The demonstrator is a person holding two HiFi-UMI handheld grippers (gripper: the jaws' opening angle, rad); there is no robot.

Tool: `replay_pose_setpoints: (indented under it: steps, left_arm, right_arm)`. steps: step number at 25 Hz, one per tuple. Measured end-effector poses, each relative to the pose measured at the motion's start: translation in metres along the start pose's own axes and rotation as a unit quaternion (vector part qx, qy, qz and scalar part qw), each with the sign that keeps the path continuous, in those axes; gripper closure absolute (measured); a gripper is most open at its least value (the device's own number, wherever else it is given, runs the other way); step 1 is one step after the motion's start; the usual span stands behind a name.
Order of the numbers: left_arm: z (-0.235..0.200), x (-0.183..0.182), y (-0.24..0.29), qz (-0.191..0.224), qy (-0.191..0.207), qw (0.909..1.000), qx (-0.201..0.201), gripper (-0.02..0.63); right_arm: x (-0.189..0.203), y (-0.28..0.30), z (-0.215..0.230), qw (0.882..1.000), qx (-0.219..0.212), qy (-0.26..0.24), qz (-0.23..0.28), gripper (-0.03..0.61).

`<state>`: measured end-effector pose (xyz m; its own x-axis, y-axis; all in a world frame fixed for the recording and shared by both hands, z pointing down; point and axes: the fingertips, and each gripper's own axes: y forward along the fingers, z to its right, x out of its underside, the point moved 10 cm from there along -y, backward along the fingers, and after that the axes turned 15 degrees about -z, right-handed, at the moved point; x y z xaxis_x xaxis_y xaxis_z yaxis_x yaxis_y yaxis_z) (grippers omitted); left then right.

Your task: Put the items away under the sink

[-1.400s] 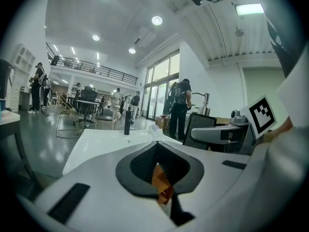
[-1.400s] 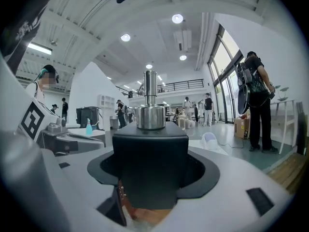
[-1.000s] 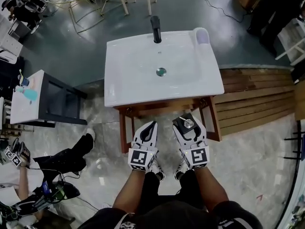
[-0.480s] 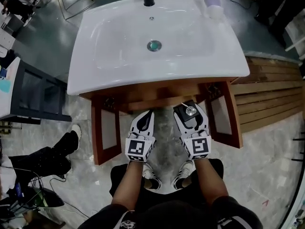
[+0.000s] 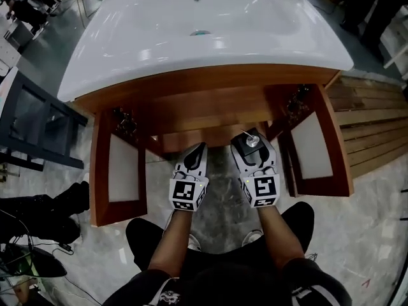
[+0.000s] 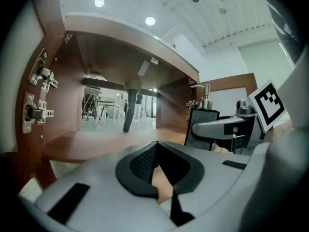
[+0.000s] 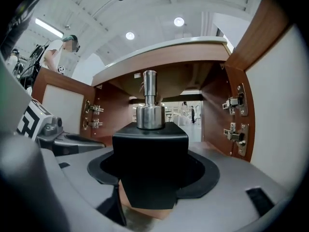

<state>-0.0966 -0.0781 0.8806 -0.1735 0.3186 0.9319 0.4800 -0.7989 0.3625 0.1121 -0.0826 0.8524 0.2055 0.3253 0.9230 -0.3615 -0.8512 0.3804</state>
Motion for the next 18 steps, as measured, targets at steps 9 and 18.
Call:
replay_pose_setpoints:
  steps: [9,18]
  left_arm:
    - [0.001,0.006,0.009,0.008,0.009,0.9999,0.003,0.609]
    - [0.001,-0.005,0.014,0.008,0.004,0.9999,0.005,0.607]
  right_arm:
    - [-0.002,0.016,0.008,1.0,0.015,-0.013,-0.002,0.255]
    - [-0.041,0.037,0.042,0.999,0.045,0.016,-0.003,0.255]
